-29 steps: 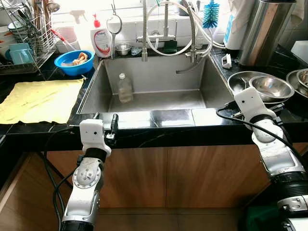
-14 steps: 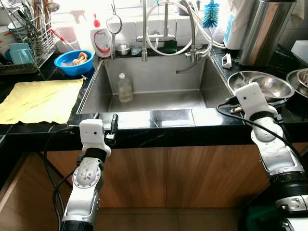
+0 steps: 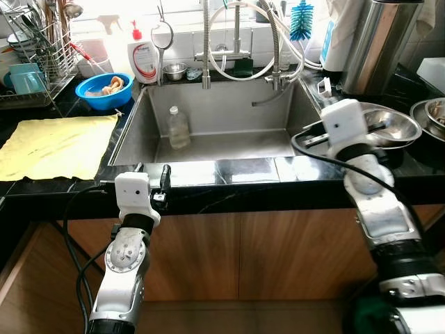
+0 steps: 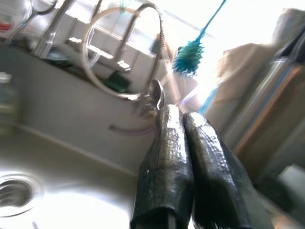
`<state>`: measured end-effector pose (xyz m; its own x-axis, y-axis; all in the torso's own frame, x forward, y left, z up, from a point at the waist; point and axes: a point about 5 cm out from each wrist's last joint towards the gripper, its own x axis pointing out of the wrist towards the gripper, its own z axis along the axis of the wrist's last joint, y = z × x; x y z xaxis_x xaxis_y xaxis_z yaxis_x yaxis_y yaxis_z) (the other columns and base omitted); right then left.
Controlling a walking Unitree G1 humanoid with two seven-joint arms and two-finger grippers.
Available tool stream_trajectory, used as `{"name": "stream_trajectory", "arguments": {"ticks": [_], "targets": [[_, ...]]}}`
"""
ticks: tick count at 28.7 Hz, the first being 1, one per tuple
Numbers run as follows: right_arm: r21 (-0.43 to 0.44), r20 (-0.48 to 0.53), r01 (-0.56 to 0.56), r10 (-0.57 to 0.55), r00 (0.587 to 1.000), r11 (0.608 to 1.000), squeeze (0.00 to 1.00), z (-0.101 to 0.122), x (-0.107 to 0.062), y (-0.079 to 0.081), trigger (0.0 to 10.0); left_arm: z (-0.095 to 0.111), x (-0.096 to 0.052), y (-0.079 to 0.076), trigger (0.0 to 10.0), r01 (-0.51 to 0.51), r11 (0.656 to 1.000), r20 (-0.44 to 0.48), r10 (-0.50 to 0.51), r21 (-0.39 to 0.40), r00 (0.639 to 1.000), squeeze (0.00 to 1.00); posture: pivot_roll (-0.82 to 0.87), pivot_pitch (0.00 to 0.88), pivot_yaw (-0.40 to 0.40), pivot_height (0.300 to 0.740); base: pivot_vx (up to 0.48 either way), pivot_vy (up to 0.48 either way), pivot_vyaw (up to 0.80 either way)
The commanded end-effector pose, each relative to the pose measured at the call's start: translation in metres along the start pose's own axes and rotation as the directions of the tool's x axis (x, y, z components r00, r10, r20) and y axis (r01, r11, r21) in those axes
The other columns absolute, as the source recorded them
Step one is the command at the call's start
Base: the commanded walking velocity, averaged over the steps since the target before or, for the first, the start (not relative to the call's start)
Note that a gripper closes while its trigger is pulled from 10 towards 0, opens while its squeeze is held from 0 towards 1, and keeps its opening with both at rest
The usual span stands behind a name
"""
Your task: Kitchen organization
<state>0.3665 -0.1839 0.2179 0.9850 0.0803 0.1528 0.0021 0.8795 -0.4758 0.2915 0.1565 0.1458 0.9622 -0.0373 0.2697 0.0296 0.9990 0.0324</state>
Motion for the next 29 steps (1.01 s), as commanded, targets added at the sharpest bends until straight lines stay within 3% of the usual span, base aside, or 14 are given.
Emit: {"name": "stream_trajectory", "arguments": {"ticks": [1, 4, 10, 23, 24, 25, 27, 29], "targets": [[0.139, -0.027, -0.047, 0.051, 0.998, 0.989, 0.00, 0.006, 0.006, 0.006, 10.0, 0.000, 0.001, 0.001, 10.0, -0.004, 1.000, -0.005, 0.004, 0.008, 1.000, 0.00, -0.12, 0.000, 0.082, 0.740, 0.000, 0.000, 0.00], [0.181, -0.041, -0.067, 0.075, 0.996, 0.981, 0.00, 0.005, 0.008, 0.010, 10.0, 0.000, 0.001, 0.001, 10.0, -0.004, 1.000, -0.005, 0.004, 0.007, 1.000, 0.00, -0.12, 0.000, 0.081, 0.740, 0.000, 0.000, 0.00], [0.287, -0.168, -0.049, 0.100, 0.981, 0.957, 0.00, -0.011, 0.016, 0.010, 10.0, 0.000, 0.000, -0.001, 10.0, 0.007, 1.000, -0.003, -0.007, 0.016, 1.000, 0.00, -0.12, 0.000, 0.077, 0.740, 0.000, 0.000, 0.00], [0.315, -0.277, 0.025, 0.067, 0.959, 0.949, 0.00, -0.035, 0.021, 0.006, 10.0, 0.001, 0.000, -0.001, 10.0, 0.002, 1.000, 0.005, -0.002, 0.016, 1.000, 0.00, -0.12, 0.000, 0.070, 0.740, 0.000, 0.000, 0.00], [0.315, -0.284, 0.020, 0.074, 0.956, 0.949, 0.41, -0.037, 0.021, 0.008, 10.0, 0.001, 0.000, -0.001, 10.0, 0.003, 1.000, 0.004, -0.003, 0.016, 1.000, 0.00, -0.12, 0.000, 0.070, 0.740, 0.000, 0.000, 0.00], [0.316, -0.293, 0.018, 0.079, 0.953, 0.949, 0.67, -0.040, 0.020, 0.009, 10.0, 0.000, 0.000, -0.002, 10.0, 0.004, 1.000, 0.004, -0.004, 0.016, 1.000, 0.00, -0.12, 0.000, 0.070, 0.740, 0.000, 0.000, 0.00], [0.319, -0.320, 0.027, 0.080, 0.944, 0.947, 0.78, -0.047, 0.017, 0.013, 10.0, 0.000, -0.001, -0.003, 10.0, 0.007, 1.000, 0.004, -0.007, 0.015, 1.000, 0.00, -0.11, 0.000, 0.068, 0.740, 0.000, 0.000, 0.00], [0.322, -0.321, 0.032, 0.077, 0.944, 0.946, 0.80, -0.049, 0.017, 0.014, 10.0, 0.000, -0.001, -0.003, 10.0, 0.007, 1.000, 0.004, -0.007, 0.015, 1.000, 0.00, -0.11, 0.000, 0.069, 0.740, 0.000, 0.000, 0.00]]}}
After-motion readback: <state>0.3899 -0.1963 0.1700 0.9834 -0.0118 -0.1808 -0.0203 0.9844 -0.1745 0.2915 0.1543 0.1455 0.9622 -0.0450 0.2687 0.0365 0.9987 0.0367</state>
